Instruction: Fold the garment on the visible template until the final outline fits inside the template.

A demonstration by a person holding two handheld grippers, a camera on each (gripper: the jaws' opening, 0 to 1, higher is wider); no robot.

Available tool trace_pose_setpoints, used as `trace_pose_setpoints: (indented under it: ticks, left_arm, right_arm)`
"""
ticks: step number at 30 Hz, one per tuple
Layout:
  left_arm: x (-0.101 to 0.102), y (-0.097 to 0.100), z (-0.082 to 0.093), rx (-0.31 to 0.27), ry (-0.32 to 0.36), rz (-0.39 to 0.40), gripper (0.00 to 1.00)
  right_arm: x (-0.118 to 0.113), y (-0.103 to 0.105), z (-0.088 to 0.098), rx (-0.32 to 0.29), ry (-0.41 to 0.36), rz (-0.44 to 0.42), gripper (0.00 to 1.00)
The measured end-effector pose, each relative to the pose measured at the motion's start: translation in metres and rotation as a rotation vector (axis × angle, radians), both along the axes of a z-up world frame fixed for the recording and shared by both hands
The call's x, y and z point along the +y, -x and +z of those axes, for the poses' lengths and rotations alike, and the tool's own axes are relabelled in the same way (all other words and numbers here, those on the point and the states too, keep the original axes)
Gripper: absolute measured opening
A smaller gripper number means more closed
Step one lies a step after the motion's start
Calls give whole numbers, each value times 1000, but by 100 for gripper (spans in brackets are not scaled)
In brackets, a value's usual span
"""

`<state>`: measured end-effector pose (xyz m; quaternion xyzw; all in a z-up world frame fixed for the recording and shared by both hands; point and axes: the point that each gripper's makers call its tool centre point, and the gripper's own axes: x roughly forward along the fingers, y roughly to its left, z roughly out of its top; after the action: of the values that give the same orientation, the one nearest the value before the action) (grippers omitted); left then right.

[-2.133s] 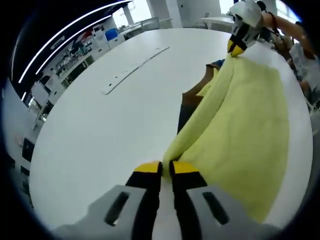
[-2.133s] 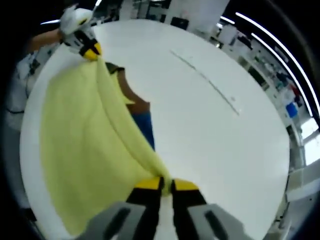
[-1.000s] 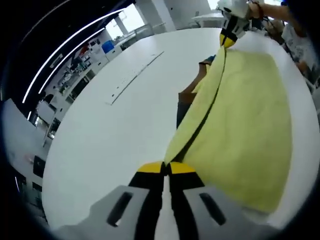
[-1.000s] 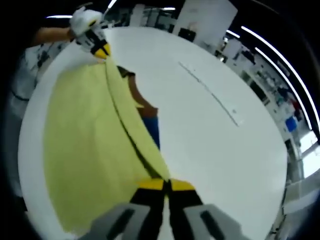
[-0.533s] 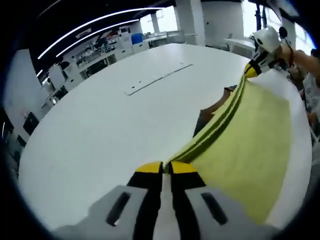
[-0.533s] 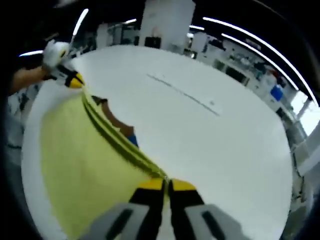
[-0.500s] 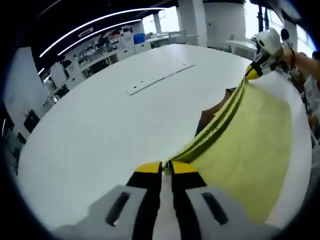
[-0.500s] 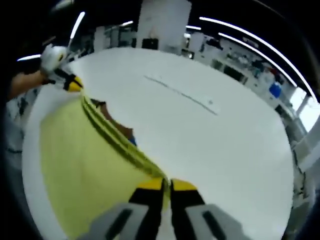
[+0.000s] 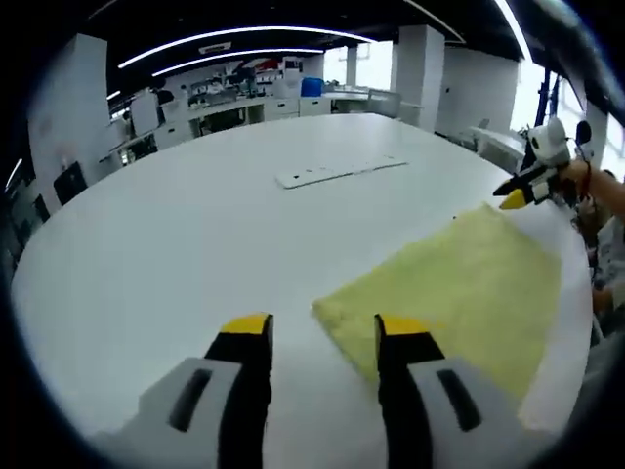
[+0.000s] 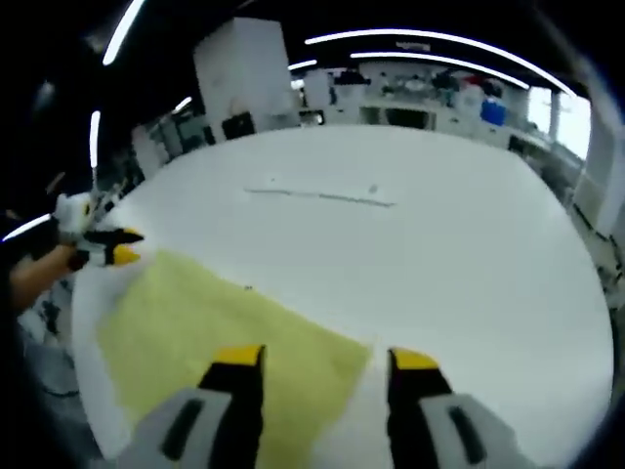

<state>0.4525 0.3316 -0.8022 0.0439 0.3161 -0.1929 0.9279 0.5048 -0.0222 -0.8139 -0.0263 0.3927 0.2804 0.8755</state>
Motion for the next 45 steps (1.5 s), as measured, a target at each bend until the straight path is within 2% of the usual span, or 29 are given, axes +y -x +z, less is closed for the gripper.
trace_pose_setpoints:
  ticks: [8, 9, 16, 21, 25, 30, 33, 45]
  left_arm:
    - [-8, 28, 6, -12, 29, -49, 66]
    - [-9, 31, 6, -11, 28, -52, 68]
    - [-16, 61, 9, -19, 45, -103, 85]
    - [-21, 78, 12, -23, 67, -119, 93]
    - [-26, 90, 16, -32, 83, -123, 99]
    - [-28, 106, 23, -39, 81, -128, 99]
    - [-32, 122, 29, -41, 72, -135, 99]
    - [-33, 171, 35, -37, 76, -118, 99]
  right_arm:
    - [3, 24, 8, 30, -70, 18, 79]
    - [3, 39, 10, 39, -79, 22, 81]
    - [-1, 66, 10, 62, -98, 45, 91]
    - [-5, 84, 14, 56, -105, 70, 99]
    - [-8, 103, 20, 42, -97, 83, 99]
    - [-11, 123, 28, 11, -70, 108, 99]
    - [-13, 133, 32, -4, -67, 111, 99]
    - [-15, 182, 52, -76, -54, 116, 99]
